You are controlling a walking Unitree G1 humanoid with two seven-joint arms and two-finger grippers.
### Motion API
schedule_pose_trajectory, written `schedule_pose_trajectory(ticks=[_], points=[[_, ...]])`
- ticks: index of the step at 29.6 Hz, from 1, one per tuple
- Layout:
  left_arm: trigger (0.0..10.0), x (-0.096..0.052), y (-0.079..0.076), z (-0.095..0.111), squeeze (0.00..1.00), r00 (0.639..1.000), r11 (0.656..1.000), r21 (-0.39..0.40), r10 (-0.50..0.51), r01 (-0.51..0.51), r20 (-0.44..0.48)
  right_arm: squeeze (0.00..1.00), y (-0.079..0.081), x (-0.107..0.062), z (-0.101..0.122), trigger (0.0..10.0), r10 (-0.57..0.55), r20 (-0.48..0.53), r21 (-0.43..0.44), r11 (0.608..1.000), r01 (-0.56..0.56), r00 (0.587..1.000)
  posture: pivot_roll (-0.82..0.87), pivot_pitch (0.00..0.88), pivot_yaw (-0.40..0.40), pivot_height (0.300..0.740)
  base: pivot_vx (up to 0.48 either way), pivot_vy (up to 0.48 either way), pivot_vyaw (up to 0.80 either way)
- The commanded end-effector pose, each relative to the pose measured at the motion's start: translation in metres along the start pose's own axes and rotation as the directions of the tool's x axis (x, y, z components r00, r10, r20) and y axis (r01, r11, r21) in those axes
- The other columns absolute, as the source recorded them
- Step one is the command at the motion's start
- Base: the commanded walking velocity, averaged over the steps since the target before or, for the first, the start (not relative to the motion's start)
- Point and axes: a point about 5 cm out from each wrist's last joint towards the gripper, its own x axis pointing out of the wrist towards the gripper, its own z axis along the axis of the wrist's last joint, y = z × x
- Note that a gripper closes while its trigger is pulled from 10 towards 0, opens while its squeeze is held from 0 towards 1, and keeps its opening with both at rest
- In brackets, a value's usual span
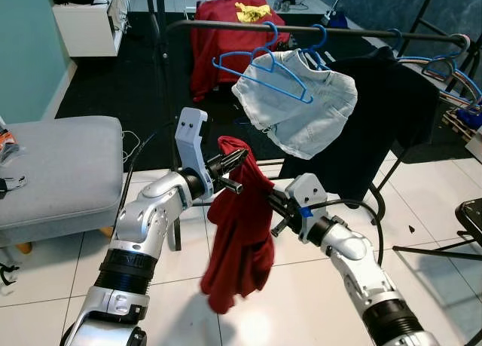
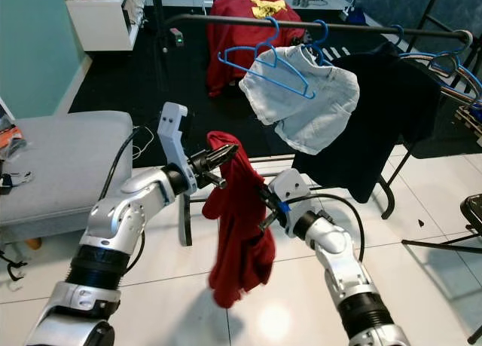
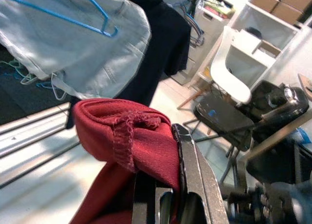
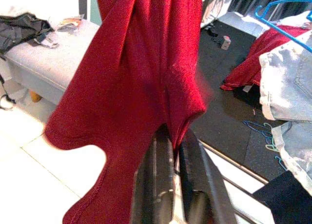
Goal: Hang hanger
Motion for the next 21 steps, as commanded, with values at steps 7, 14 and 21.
schedule_pose_trajectory(ticks=[7,14,21], points=[[0.0,0.003,-0.009,0.019,0.0,0.997,0.999,0.015,-0.036,0.035,0.074,1.0,0.018,-0.002,0.026,10.0,-0.058,0.205,0.058,0.997,0.047,0.977,-0.09,0.143,-0.054,0.74,0.0,0.0,0.0],[0.0,0.005,-0.011,0.019,0.0,0.997,0.999,0.006,-0.038,0.038,0.07,0.04,0.009,-0.001,0.029,10.0,-0.172,0.227,0.023,0.985,0.172,0.958,-0.08,0.147,-0.054,0.74,0.0,0.0,0.0],[0.0,0.005,-0.013,0.019,0.0,0.997,0.999,0.007,-0.049,0.048,0.063,0.0,-0.004,0.002,0.039,10.0,-0.214,0.259,0.052,0.977,0.207,0.942,-0.08,0.146,-0.053,0.74,0.0,0.0,0.0]])
